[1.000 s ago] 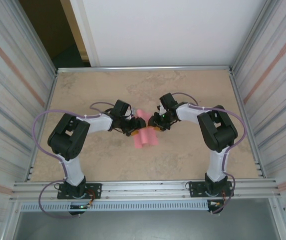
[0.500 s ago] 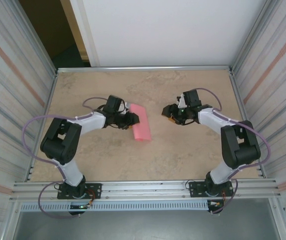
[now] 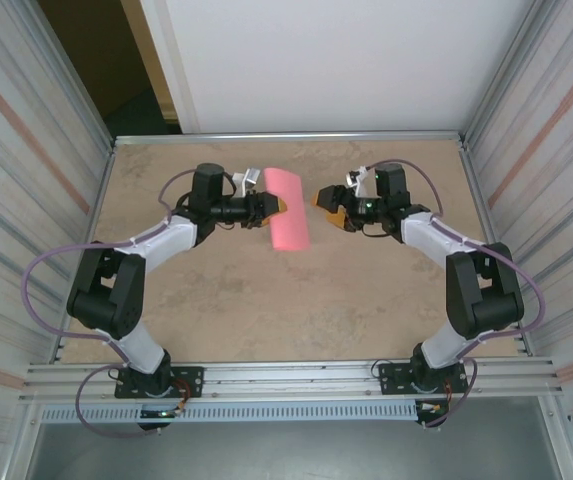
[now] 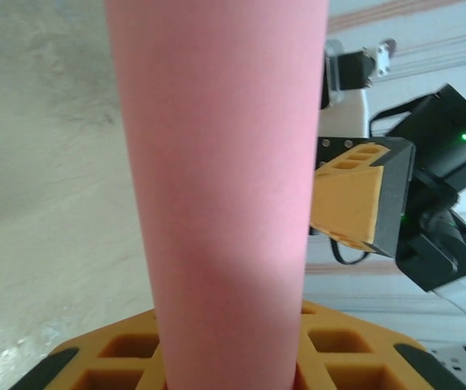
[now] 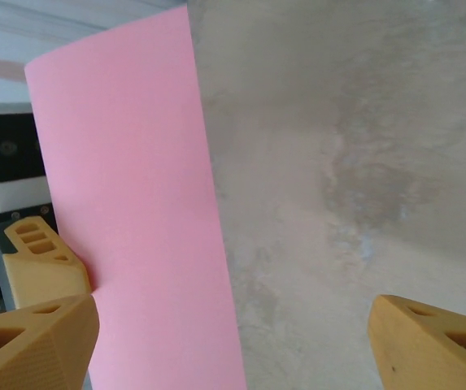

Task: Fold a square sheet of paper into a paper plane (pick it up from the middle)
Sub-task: First fold in half a square sheet of paper at the center of the table.

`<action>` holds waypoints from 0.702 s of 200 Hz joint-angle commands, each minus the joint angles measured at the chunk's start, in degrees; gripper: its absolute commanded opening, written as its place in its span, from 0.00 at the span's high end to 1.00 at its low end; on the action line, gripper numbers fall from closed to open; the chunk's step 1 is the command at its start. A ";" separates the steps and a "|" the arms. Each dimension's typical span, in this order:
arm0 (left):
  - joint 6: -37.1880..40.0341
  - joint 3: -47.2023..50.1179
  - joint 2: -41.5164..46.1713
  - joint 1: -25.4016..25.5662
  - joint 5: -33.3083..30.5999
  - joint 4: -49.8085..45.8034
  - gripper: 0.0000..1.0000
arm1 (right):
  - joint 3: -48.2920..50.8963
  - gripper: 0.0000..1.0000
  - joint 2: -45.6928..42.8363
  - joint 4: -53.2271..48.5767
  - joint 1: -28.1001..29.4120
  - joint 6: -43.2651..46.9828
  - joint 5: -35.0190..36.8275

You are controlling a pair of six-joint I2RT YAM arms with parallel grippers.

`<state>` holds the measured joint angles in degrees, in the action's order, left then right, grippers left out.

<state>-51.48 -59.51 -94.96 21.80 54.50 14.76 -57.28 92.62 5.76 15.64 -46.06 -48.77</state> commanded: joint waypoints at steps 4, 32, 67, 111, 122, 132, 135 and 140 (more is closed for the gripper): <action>-1.76 -2.58 0.66 -0.03 5.08 2.62 0.69 | -2.88 0.13 2.56 2.54 1.68 -0.71 -4.80; -1.91 -3.38 -0.60 -0.01 5.75 1.95 0.70 | -3.81 0.13 3.88 5.00 2.55 -2.06 -6.49; -2.19 -3.94 -1.93 -0.01 6.10 1.36 0.70 | -4.81 0.18 4.54 6.69 3.08 -2.72 -9.38; -0.41 -4.45 -2.54 -0.05 5.45 -1.87 0.70 | -4.84 0.32 3.93 7.15 2.67 -3.25 -10.99; 0.25 -4.54 -2.58 -0.01 5.31 -2.87 0.70 | -4.78 0.35 3.37 7.08 2.42 -3.24 -11.00; 1.23 -4.74 -2.52 -0.09 4.87 -4.44 0.70 | -4.61 0.38 2.91 6.83 2.03 -3.09 -11.05; 1.48 -4.85 -2.51 -0.16 4.79 -4.89 0.70 | -4.60 0.38 2.80 6.75 1.90 -3.07 -11.02; 1.91 -5.00 -2.52 -0.18 4.60 -5.47 0.70 | -4.51 0.40 2.54 6.52 1.61 -3.07 -10.91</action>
<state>-52.34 -62.33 -96.88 21.80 58.83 12.99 -60.66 96.57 12.01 18.24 -49.08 -57.93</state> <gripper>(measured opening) 0.298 0.630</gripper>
